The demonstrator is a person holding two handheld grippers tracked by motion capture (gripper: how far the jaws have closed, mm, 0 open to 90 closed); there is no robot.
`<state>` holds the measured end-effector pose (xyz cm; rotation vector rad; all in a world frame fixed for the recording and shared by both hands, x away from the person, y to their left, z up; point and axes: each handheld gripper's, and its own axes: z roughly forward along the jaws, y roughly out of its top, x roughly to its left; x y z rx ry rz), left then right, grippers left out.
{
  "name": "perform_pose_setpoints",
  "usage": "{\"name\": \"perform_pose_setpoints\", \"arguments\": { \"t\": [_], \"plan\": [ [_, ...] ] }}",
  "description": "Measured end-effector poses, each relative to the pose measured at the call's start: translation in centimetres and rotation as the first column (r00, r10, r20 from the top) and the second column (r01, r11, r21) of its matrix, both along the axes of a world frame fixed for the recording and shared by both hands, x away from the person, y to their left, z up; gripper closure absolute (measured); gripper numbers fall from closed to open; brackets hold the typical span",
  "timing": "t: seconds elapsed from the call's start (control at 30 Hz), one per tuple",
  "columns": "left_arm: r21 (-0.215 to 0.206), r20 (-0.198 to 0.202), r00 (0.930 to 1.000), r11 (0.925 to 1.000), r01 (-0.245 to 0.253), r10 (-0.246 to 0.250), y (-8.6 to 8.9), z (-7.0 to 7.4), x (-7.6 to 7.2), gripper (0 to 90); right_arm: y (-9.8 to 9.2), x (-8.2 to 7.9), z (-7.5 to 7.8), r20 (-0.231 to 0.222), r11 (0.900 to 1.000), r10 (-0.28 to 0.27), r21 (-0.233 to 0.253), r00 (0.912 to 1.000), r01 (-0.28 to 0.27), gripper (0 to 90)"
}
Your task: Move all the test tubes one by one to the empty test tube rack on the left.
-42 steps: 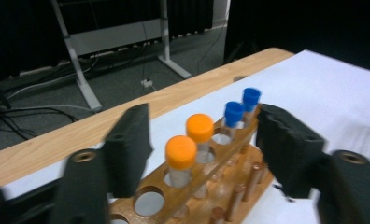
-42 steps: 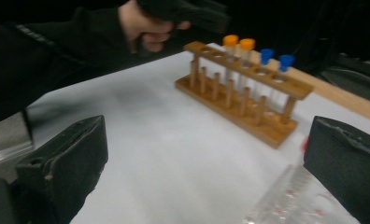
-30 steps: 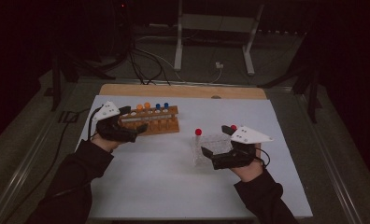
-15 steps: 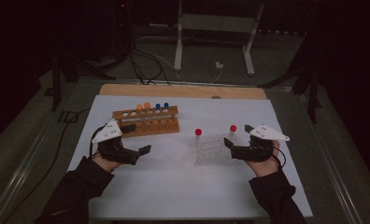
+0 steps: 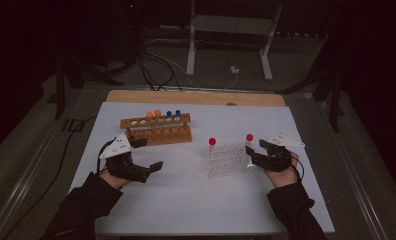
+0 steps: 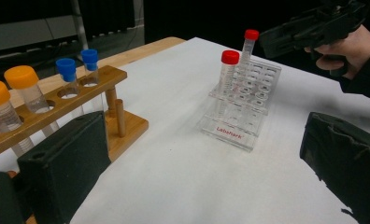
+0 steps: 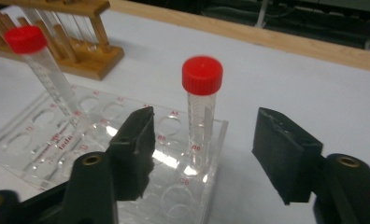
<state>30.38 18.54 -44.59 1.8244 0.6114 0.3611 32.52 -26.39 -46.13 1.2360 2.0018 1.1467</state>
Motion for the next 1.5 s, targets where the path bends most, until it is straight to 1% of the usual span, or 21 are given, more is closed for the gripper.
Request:
{"name": "perform_pose_setpoints", "arguments": {
  "t": [0.07,0.2,0.27,0.3,0.37,0.43,0.5,0.53,0.57,0.6,0.8,0.9,0.97,1.27,1.3,1.5],
  "plan": [
    [0.004,0.0,1.0,1.0,0.003,-0.003,0.0,-0.1,0.0,2.2,0.2,0.3,-0.2,-0.014,1.0,0.004,-0.01,0.9999,-0.004,45.5],
    [0.009,-0.004,1.0,1.0,0.0,0.0,-0.1,-0.3,0.1,2.2,0.6,0.8,-0.5,-0.018,0.999,-0.004,-0.032,0.9998,0.004,55.4],
    [0.008,-0.009,1.0,1.0,0.003,-0.002,-0.1,-0.3,0.1,2.2,0.7,1.1,-0.6,-0.022,0.999,-0.007,-0.042,0.9997,0.006,57.7],
    [0.012,-0.005,1.0,0.9999,-0.002,0.002,-0.2,-0.3,0.1,2.2,0.8,1.2,-0.6,-0.025,0.999,-0.011,-0.047,0.9996,0.01,60.4],
    [0.009,-0.009,1.0,1.0,0.002,-0.002,-0.1,-0.3,0.1,2.2,0.9,1.4,-0.7,-0.032,0.999,-0.014,-0.049,0.9994,0.012,62.8],
    [0.011,-0.007,1.0,0.9999,0.001,-0.001,-0.1,-0.3,0.1,2.2,1.0,1.5,-0.7,-0.032,0.999,-0.011,-0.051,0.9994,0.01,66.6],
    [0.012,-0.005,1.0,0.9999,0.0,0.001,-0.1,-0.3,0.1,2.2,1.1,1.6,-0.7,-0.031,0.999,-0.006,-0.049,0.9995,0.004,68.2],
    [0.011,-0.007,1.0,0.9999,0.003,-0.002,-0.1,-0.3,0.1,2.2,1.2,1.6,-0.7,-0.028,0.998,-0.007,-0.057,0.9996,0.005,71.6],
    [0.009,-0.009,1.0,1.0,0.003,-0.003,-0.1,-0.3,0.1,2.2,1.3,1.6,-0.7,-0.023,0.998,-0.014,-0.059,0.9996,0.013,73.0],
    [0.01,-0.007,1.0,1.0,0.002,-0.002,-0.1,-0.3,0.1,2.2,1.3,1.6,-0.7,-0.017,0.998,-0.014,-0.06,0.9998,0.013,73.6],
    [0.008,-0.008,1.0,1.0,0.0,0.0,0.0,-0.3,0.1,2.2,1.5,1.7,-0.6,-0.023,0.998,-0.011,-0.07,0.9997,0.009,74.8],
    [0.011,-0.008,1.0,0.9999,0.0,0.0,-0.1,-0.3,0.1,2.2,1.5,1.6,-0.4,-0.014,0.997,-0.012,-0.073,0.9998,0.011,74.9],
    [0.011,-0.007,1.0,0.9999,-0.001,0.002,-0.1,-0.3,0.1,2.2,1.5,1.4,-0.1,-0.001,0.997,-0.012,-0.074,0.9999,0.012,74.9],
    [0.013,-0.009,0.9999,0.9999,0.009,-0.009,-0.2,-0.1,0.0,2.2,1.2,0.6,1.6,0.054,0.999,-0.013,-0.046,0.9985,0.016,74.9],
    [0.012,-0.009,0.9999,0.9999,0.011,-0.011,-0.2,-0.1,0.0,2.2,1.2,0.4,1.8,0.062,0.999,-0.015,-0.04,0.998,0.017,74.9],
    [0.014,-0.005,0.9998,0.9997,0.019,-0.019,-0.4,0.1,-0.2,2.2,1.0,-0.6,3.1,0.121,0.998,-0.025,-0.047,0.9923,0.031,75.0]
  ]
}}
